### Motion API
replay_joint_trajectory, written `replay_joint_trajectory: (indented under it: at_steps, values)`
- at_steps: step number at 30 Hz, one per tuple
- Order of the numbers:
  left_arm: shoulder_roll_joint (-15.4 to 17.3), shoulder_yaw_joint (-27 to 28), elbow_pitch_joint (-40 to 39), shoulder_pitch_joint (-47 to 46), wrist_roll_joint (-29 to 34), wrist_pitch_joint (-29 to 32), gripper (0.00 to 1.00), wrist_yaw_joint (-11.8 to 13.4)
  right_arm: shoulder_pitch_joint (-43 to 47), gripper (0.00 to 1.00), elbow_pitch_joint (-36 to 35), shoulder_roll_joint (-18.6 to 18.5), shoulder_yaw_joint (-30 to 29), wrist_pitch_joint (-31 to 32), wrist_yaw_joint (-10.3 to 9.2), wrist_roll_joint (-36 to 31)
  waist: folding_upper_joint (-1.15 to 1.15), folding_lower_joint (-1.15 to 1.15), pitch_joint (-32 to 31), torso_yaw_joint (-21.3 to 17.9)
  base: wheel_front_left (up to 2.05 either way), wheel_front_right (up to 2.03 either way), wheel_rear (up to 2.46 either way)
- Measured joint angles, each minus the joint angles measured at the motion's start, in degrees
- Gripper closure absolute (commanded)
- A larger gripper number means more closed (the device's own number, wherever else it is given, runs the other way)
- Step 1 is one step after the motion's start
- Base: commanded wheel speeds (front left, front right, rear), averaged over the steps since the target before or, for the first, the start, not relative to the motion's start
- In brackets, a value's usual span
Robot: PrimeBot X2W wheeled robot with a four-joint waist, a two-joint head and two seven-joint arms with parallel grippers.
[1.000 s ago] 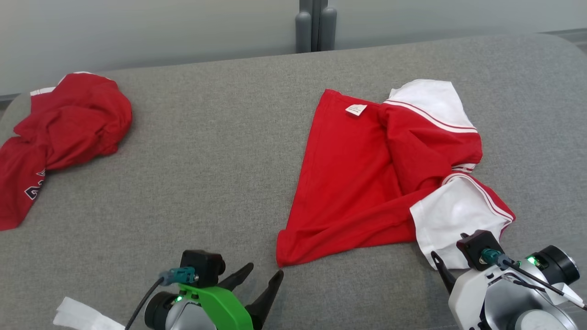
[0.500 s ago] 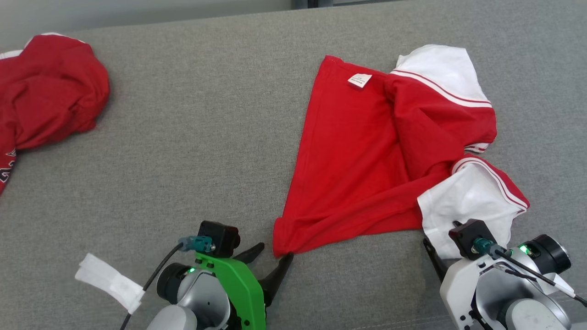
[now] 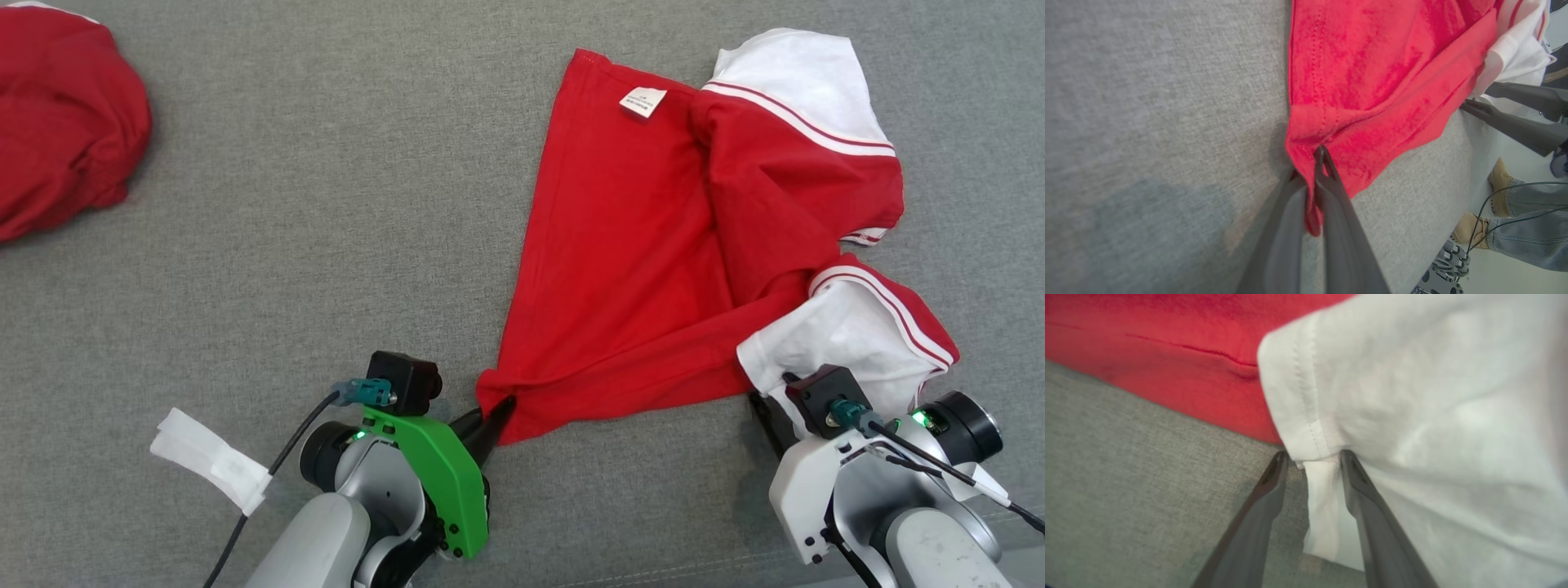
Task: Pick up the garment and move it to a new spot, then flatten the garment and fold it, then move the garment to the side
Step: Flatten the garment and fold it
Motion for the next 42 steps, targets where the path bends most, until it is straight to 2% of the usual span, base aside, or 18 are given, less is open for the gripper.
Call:
replay_joint_trajectory:
  at_steps: [1,2,3,7,16,21,24,25,28,34,37,42]
  values:
    - [0.1,-0.2,0.3,-0.1,-0.3,-0.2,1.00,0.0,0.0,0.74,0.0,0.1,0.0,0.3,-0.01,0.0,0.00,0.00,-0.1,-0.1,0.00,0.00,0.00]
    - [0.1,-0.2,0.3,-0.1,-0.3,-0.2,1.00,0.0,0.0,0.98,0.0,0.1,0.0,0.3,-0.01,0.0,0.00,0.00,-0.1,-0.1,0.00,0.00,0.00]
    - [0.2,-0.5,0.6,-0.2,-0.5,-0.5,1.00,0.0,0.0,1.00,0.1,0.1,0.0,0.5,-0.01,0.0,0.00,0.00,-0.2,-0.2,0.00,0.00,0.00]
    - [0.6,-0.9,1.5,-0.2,-1.5,-1.4,1.00,0.0,0.8,1.00,-1.1,-0.1,-0.1,2.0,-0.02,1.2,0.00,0.00,-1.1,-0.6,0.00,0.00,0.00]
    - [1.5,-0.6,2.3,1.0,-3.1,-3.1,1.00,0.0,3.5,1.00,-8.3,-1.7,-0.5,4.1,-0.01,4.7,0.00,0.00,-3.4,-2.5,0.00,0.00,0.00]
    - [3.0,1.2,-1.6,3.3,-4.2,-4.8,1.00,0.2,3.8,1.00,-14.1,-0.1,-4.9,2.6,-0.02,10.2,0.00,0.00,-4.9,-3.5,0.00,0.00,0.00]
    - [4.5,2.6,-8.2,5.8,-6.6,-4.6,1.00,0.2,3.8,1.00,-18.2,0.4,-8.7,2.0,-0.02,14.7,0.00,0.00,-6.2,-3.9,0.00,0.00,0.00]
    - [6.3,3.5,-13.9,8.0,-8.5,-3.7,1.00,0.2,3.6,1.00,-20.5,0.8,-11.6,1.7,-0.02,17.4,0.00,0.00,-7.2,-4.1,0.00,0.00,0.00]
    - [9.6,6.0,-23.4,11.3,-11.5,-1.8,1.00,0.6,3.0,1.00,-23.9,2.9,-15.9,1.6,-0.05,22.7,0.00,0.00,-8.7,-4.4,0.00,0.00,0.00]
    - [13.8,11.5,-42.4,14.0,-18.8,3.0,1.00,3.4,-2.6,1.00,-29.1,7.1,-26.2,2.4,-0.08,32.9,0.00,0.00,-10.8,-4.3,0.00,0.00,0.00]
    - [14.5,14.3,-49.8,13.8,-24.8,6.0,1.00,5.5,-7.2,1.00,-30.5,8.0,-30.7,4.8,-0.08,36.9,0.00,0.00,-10.9,-3.7,0.00,0.00,0.00]
    - [13.3,20.3,-56.9,9.5,-39.2,11.1,1.00,12.6,-18.0,1.00,-30.1,8.1,-35.4,10.1,-0.08,41.3,0.00,0.00,-9.6,-3.1,0.00,0.00,0.00]
